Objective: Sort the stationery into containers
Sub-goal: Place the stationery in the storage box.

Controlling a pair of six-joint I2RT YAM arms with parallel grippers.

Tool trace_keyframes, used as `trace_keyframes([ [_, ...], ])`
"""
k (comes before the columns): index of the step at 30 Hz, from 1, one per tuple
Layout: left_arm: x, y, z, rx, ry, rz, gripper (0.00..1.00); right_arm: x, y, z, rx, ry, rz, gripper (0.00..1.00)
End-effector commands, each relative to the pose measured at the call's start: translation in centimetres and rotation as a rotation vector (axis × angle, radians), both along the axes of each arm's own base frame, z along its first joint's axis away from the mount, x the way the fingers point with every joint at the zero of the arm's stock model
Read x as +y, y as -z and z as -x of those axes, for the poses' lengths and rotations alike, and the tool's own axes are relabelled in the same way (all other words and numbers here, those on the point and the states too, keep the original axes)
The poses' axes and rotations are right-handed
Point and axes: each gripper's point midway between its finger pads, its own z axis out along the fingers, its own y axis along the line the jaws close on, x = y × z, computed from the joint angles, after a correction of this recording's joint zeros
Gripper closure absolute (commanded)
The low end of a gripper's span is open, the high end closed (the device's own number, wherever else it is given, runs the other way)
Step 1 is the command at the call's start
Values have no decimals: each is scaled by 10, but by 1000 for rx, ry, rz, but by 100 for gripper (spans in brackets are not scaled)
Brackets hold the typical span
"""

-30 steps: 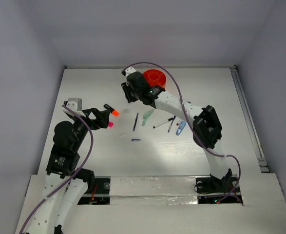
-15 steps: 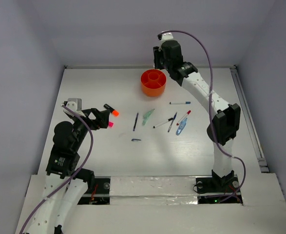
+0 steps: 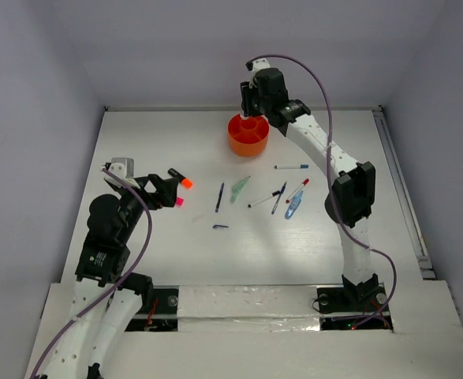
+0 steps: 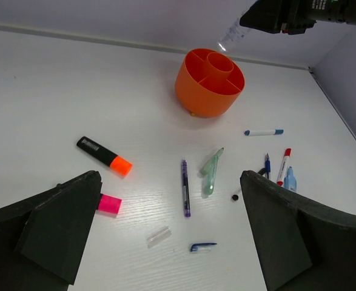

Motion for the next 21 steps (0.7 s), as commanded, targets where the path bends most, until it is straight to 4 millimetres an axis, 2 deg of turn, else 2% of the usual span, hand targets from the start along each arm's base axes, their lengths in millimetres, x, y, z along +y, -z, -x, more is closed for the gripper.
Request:
trace_keyframes([
  [1, 1, -30, -1, -76, -4, 24, 1, 6, -19, -3, -47, -16, -28, 91],
  [5, 0, -30, -2, -73, -1, 24, 1, 7, -6, -7, -32, -10, -15, 91],
  [10, 0, -29, -3, -70, -1, 23, 1, -3, 5, -14, -13, 12, -3, 91],
  [14, -1, -28, -3, -66, 0, 24, 1, -3, 22, -14, 22, 12, 16, 91],
  [21, -2, -27, -5, -60, 3, 24, 1, -4, 39, -12, 49, 15, 18, 90],
])
